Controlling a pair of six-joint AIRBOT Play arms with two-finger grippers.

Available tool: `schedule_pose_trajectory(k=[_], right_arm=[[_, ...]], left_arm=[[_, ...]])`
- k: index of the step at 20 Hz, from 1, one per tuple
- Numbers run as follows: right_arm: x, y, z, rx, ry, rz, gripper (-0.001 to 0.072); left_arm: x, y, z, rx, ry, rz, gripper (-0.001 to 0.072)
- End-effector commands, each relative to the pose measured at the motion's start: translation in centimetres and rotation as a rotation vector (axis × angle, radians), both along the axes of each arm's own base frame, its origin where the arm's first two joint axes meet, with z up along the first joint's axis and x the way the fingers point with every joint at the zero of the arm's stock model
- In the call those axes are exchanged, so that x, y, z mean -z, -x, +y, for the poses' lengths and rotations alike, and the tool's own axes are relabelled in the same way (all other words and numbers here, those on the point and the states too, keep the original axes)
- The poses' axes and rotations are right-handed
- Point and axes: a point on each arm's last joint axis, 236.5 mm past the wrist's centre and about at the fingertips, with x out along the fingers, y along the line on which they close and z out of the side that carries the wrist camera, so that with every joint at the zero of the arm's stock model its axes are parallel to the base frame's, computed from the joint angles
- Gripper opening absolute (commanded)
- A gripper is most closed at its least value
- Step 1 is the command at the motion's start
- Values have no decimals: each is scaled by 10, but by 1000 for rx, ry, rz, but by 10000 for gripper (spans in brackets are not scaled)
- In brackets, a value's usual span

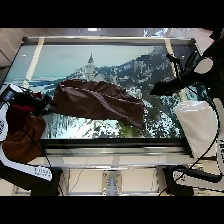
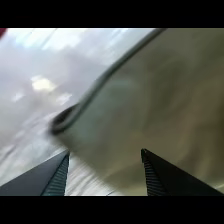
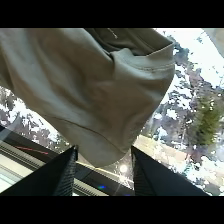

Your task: Fold the shirts.

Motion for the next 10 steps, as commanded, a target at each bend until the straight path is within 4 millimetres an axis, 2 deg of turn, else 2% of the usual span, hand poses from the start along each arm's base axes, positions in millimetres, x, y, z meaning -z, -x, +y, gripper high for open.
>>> schedule_pose_trajectory(k=[1,2,3,5,7,8,10], right_arm=[[0,2,0,-3,1,8,373],[1,2,0,-3,1,9,373],[1,2,0,-4,1,9,373],[1,3,0,-4,1,10,372],[7,1,-6,10,25,11,372],[19,0,-14,46,51,24,374],[62,-3,-17,171,9,62,399]], left_arm=[[-1,-25,-2,-67,16,-89,482],[1,-24,-2,-64,13,-83,473],[3,-24,-2,-66,15,-81,357],[4,-26,0,-72,9,-87,10],[4,-27,0,-73,8,-89,13],[4,-27,1,-72,7,-90,13],[2,-26,0,-43,4,-100,13]])
